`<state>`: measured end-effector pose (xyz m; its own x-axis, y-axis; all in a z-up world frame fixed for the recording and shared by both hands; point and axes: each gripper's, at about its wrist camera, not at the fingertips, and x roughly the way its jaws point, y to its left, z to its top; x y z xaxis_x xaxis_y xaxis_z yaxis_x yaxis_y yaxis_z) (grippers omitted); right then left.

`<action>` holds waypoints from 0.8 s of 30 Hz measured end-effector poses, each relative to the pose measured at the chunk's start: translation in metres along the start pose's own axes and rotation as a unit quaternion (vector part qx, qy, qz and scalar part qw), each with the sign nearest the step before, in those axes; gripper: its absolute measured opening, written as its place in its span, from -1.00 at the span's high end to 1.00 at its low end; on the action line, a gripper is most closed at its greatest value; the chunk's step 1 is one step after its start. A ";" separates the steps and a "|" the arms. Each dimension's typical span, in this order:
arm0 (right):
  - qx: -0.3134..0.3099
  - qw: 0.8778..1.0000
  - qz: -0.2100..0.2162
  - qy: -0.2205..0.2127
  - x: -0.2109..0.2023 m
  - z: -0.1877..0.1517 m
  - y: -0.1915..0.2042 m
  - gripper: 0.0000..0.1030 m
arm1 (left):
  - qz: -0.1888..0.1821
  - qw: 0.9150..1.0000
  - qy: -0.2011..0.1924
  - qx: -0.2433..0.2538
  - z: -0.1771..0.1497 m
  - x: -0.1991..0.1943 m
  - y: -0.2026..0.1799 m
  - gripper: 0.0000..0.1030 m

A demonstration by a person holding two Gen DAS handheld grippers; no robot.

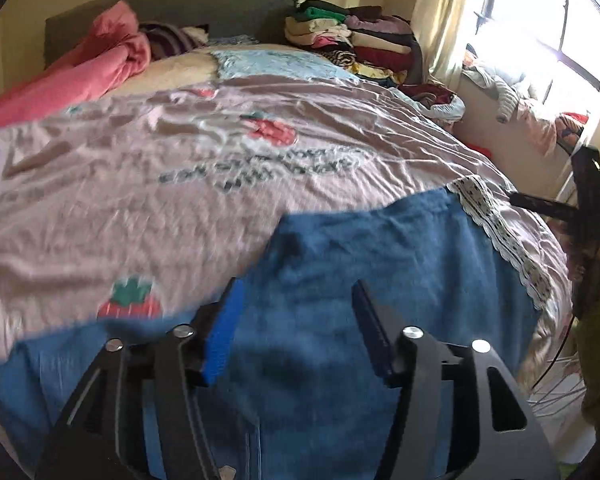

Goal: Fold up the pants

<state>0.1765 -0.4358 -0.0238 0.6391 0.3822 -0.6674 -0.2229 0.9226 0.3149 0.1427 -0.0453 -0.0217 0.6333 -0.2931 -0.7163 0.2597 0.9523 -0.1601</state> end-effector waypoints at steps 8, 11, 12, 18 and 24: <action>0.004 0.998 0.038 0.048 -0.030 -0.053 0.006 0.17 | 0.011 1.000 0.013 -0.011 -0.036 -0.023 0.005 -0.45; 0.010 0.996 0.049 0.070 -0.022 -0.071 0.009 0.17 | 0.024 0.999 0.025 -0.011 -0.049 -0.021 0.005 -0.45; 0.012 0.996 0.051 0.073 -0.020 -0.074 0.008 0.17 | 0.024 0.999 0.030 -0.013 -0.053 -0.020 0.004 -0.46; 0.015 0.993 0.076 0.086 -0.006 -0.087 0.012 0.51 | 0.051 0.997 0.050 0.013 -0.071 -0.008 -0.006 -0.70; -0.028 0.994 0.077 0.074 -0.034 -0.082 0.033 0.82 | 0.052 0.997 0.052 0.011 -0.071 -0.006 -0.004 -0.76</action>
<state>0.0870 -0.4139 -0.0464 0.4795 0.5181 -0.7083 -0.3517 0.8529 0.3858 0.0861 -0.0414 -0.0647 0.5791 -0.1825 -0.7946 0.2132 0.9746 -0.0685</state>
